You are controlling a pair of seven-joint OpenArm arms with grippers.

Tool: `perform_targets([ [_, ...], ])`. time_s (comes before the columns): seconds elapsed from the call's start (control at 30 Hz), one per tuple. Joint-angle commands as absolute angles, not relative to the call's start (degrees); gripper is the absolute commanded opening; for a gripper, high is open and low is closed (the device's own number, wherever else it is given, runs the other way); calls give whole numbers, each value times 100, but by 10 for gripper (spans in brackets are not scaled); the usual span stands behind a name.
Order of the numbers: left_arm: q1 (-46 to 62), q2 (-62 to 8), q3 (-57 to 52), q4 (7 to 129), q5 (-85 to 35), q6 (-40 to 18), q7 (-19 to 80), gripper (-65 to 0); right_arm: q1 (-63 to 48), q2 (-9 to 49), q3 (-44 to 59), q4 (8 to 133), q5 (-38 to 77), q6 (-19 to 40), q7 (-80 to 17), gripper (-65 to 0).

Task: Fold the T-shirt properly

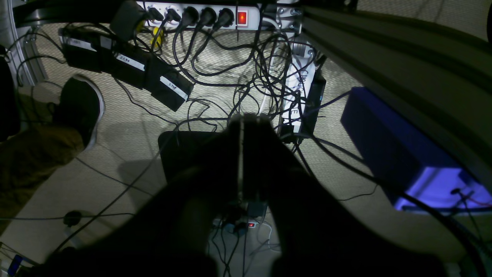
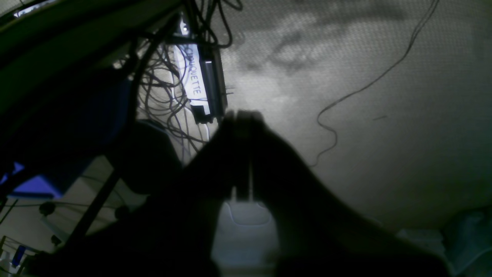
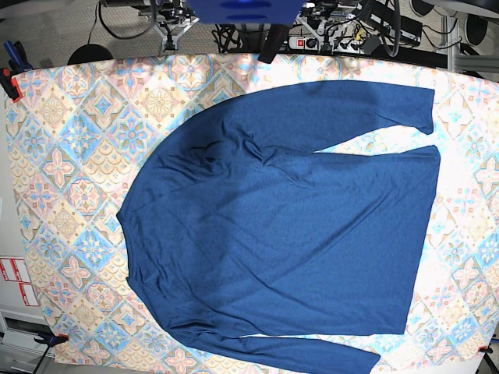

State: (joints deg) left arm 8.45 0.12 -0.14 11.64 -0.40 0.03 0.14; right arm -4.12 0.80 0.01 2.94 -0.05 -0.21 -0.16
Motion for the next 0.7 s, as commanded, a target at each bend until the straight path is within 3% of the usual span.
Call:
perform_targets([
  [0.0, 884, 4, -13, 1182, -40, 22, -13, -650, -435, 84, -4, 286, -31, -13, -4, -650],
  [0.67, 1156, -154, -13, 1182, -40, 22, -13, -650, -760, 101, -4, 295, -40, -13, 22, -650],
])
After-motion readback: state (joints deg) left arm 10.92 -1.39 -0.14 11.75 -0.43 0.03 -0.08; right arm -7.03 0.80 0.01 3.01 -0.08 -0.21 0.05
